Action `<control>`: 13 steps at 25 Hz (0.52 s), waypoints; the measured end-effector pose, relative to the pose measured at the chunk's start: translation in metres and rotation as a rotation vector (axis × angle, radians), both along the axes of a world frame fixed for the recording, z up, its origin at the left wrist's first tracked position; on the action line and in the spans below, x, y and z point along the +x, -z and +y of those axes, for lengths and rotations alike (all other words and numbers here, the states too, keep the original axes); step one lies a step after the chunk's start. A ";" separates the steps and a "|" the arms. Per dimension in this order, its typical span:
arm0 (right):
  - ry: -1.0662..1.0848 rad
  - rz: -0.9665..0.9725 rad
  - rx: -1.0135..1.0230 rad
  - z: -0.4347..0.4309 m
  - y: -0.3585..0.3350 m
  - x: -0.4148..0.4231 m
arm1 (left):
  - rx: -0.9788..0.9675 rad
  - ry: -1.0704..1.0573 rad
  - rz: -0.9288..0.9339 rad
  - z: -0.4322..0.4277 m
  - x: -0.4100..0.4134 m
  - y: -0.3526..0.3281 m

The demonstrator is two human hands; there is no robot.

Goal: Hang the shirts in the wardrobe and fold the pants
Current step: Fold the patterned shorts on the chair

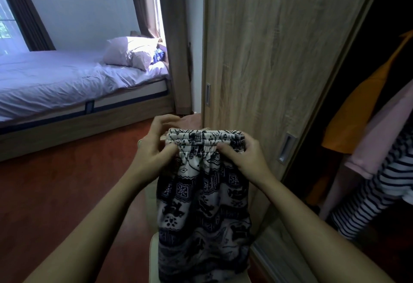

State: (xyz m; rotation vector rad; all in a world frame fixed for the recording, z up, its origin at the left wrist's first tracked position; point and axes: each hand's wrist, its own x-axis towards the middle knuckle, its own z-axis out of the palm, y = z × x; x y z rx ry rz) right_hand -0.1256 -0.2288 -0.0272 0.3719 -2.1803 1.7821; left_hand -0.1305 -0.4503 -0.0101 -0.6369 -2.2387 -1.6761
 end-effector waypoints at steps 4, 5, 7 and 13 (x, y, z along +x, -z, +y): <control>-0.018 0.045 0.216 -0.004 -0.006 0.001 | -0.553 -0.055 0.198 -0.014 -0.016 -0.011; -0.017 0.055 0.222 -0.006 -0.007 0.001 | -0.664 -0.053 0.234 -0.011 -0.020 -0.017; -0.012 0.058 0.180 -0.007 -0.006 -0.002 | -0.764 -0.032 0.304 0.001 -0.026 -0.025; -0.037 0.008 0.049 0.013 0.001 -0.008 | -0.854 -0.019 0.363 0.028 -0.025 -0.031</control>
